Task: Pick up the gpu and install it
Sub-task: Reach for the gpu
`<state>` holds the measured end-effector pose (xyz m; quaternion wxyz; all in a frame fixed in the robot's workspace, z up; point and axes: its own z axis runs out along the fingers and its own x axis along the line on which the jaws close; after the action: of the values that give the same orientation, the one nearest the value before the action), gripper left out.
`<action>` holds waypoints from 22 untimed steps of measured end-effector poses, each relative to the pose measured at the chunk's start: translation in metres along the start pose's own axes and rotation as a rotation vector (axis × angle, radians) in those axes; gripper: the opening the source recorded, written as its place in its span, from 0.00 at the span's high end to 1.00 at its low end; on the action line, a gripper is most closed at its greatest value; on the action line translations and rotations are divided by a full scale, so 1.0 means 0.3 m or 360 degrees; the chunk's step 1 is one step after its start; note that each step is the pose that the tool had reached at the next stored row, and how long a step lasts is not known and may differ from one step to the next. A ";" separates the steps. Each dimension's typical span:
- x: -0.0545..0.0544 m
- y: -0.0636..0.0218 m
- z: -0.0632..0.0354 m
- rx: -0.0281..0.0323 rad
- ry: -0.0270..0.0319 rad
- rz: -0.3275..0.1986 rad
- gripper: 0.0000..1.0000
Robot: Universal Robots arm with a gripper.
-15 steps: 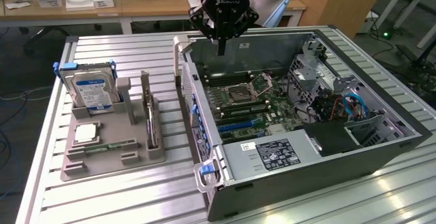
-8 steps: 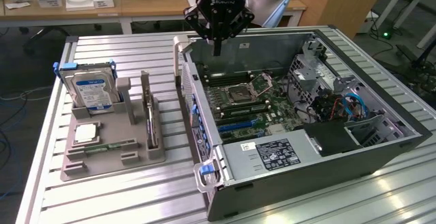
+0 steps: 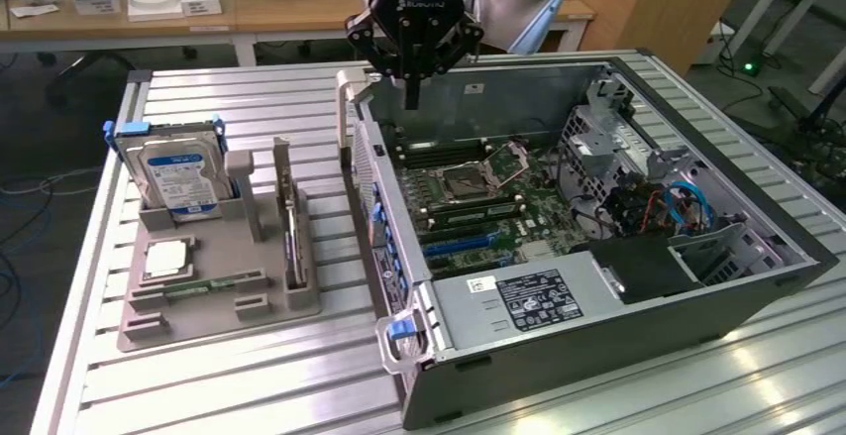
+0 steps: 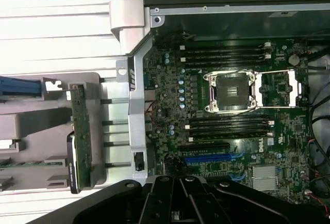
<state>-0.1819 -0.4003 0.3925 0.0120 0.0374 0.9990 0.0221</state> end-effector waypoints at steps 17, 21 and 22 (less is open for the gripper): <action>0.052 -0.004 0.002 0.00007 0.00082 0.0000 0.90; 0.062 -0.005 0.003 0.00009 0.00121 0.0001 0.90; 0.065 -0.005 0.003 0.00010 0.00129 0.0001 0.90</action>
<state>-0.2015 -0.4003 0.3911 0.0079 0.0375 0.9990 0.0219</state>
